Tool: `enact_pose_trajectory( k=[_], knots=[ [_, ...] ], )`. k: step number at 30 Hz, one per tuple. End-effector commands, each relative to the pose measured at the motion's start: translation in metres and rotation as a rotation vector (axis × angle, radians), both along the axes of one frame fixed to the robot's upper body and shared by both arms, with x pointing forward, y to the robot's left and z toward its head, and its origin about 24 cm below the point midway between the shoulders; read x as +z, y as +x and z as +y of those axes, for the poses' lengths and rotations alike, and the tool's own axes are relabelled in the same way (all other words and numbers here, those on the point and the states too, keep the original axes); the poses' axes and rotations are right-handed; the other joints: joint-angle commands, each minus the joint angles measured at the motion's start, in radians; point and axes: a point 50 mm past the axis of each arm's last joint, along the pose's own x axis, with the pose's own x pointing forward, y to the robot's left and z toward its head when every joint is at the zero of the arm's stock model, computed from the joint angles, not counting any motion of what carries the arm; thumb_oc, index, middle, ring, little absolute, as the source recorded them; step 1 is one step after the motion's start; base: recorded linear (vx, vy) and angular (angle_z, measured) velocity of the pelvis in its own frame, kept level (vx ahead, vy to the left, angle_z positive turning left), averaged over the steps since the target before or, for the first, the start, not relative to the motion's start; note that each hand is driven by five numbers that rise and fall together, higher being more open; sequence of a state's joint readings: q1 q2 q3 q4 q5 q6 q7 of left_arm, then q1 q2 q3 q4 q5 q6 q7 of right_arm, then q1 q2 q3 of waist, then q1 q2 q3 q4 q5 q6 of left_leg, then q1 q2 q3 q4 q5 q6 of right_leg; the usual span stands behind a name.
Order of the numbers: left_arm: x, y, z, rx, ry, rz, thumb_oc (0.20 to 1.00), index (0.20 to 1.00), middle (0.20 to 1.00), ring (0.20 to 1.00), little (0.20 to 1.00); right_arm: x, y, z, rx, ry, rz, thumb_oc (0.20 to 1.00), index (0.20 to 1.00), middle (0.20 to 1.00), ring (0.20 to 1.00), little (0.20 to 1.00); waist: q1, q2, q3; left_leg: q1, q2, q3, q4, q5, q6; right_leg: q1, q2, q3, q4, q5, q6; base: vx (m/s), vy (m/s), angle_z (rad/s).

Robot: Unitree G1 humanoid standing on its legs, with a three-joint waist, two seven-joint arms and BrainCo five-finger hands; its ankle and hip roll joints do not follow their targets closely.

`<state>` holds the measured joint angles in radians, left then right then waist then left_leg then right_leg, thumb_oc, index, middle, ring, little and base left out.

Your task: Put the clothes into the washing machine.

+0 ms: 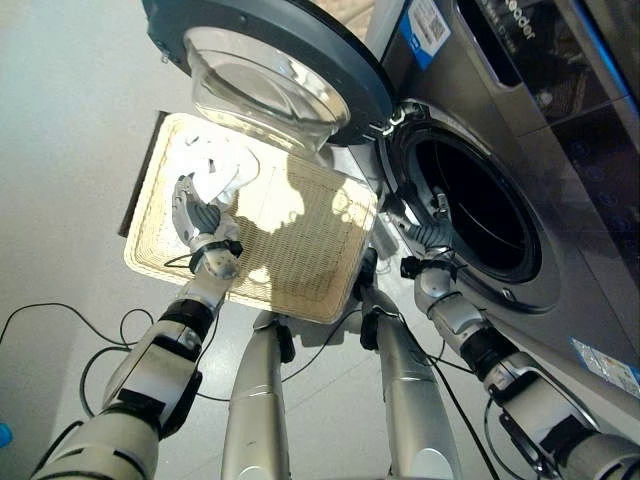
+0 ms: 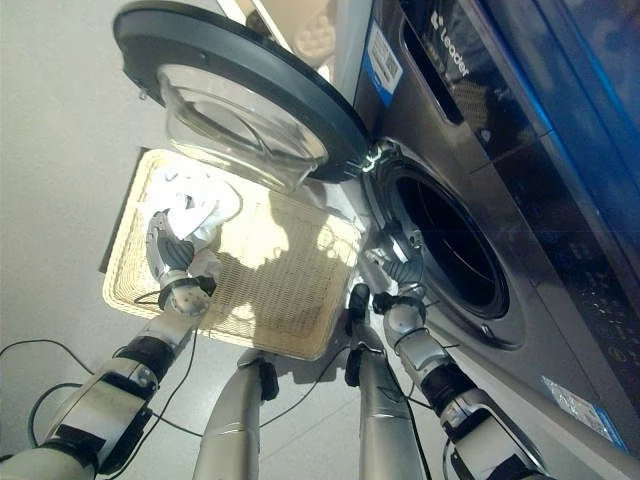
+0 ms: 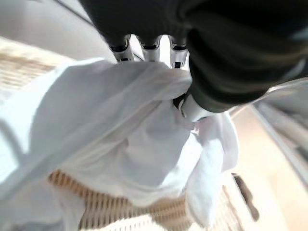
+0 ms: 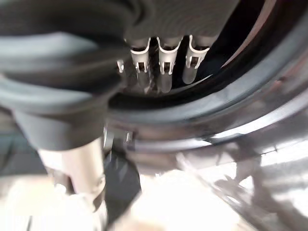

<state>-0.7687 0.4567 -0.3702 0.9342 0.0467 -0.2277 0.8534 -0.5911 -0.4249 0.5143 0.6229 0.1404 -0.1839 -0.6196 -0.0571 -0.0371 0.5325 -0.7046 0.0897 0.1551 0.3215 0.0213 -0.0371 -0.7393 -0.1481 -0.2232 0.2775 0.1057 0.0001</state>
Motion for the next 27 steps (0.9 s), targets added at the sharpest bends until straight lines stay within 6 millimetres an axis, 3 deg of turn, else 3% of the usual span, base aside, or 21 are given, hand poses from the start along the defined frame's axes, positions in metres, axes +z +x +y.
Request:
enact_pose_trajectory(
  k=[1, 7, 14, 18, 27],
  knots=[
    [0.02, -0.002, -0.001, -0.057, 0.137, -0.116, 0.2, 0.2, 0.2, 0.2, 0.2, 0.01, -0.002, -0.007, 0.11, -0.298, -0.053, 1.0, 1.0, 1.0, 1.0, 1.0, 0.027, 0.018, -0.012, 0.042, -0.015, 0.041, -0.055, -0.011, -0.059, 0.022, -0.024, -0.042, 0.15, -0.14, 0.123, 0.02, -0.054, 0.06],
    [0.027, -0.004, -0.01, -0.141, 0.329, -0.164, 0.2, 0.2, 0.2, 0.2, 0.2, 0.038, 0.005, -0.011, 0.139, -0.663, -0.201, 1.0, 1.0, 1.0, 1.0, 1.0, 0.048, 0.014, -0.012, 0.043, -0.013, 0.032, -0.043, -0.018, -0.057, 0.035, -0.036, -0.064, 0.152, -0.138, 0.132, 0.01, -0.057, 0.0],
    [0.03, -0.005, -0.027, -0.281, 0.541, -0.186, 0.2, 0.2, 0.2, 0.2, 0.2, 0.071, 0.021, -0.007, 0.155, -0.924, -0.264, 1.0, 1.0, 1.0, 1.0, 1.0, 0.074, 0.024, -0.012, 0.042, -0.02, 0.019, -0.036, -0.024, -0.057, 0.045, -0.047, -0.078, 0.144, -0.135, 0.136, 0.0, -0.041, 0.06],
    [0.034, -0.004, -0.037, -0.368, 0.622, -0.205, 0.2, 0.2, 0.2, 0.2, 0.2, 0.085, 0.032, -0.006, 0.136, -1.004, -0.254, 1.0, 1.0, 1.0, 1.0, 1.0, 0.089, 0.033, -0.012, 0.033, -0.024, 0.01, -0.027, -0.026, -0.054, 0.04, -0.053, -0.082, 0.147, -0.134, 0.137, 0.0, -0.029, 0.04],
    [0.041, -0.01, -0.065, -0.54, 0.694, -0.288, 0.2, 0.2, 0.2, 0.2, 0.2, 0.101, 0.046, 0.005, 0.164, -1.005, -0.19, 1.0, 1.0, 1.0, 1.0, 1.0, 0.113, 0.061, -0.012, 0.023, -0.04, -0.006, -0.023, -0.023, -0.052, 0.028, -0.063, -0.083, 0.153, -0.129, 0.136, 0.01, -0.005, 0.08]
  ],
)
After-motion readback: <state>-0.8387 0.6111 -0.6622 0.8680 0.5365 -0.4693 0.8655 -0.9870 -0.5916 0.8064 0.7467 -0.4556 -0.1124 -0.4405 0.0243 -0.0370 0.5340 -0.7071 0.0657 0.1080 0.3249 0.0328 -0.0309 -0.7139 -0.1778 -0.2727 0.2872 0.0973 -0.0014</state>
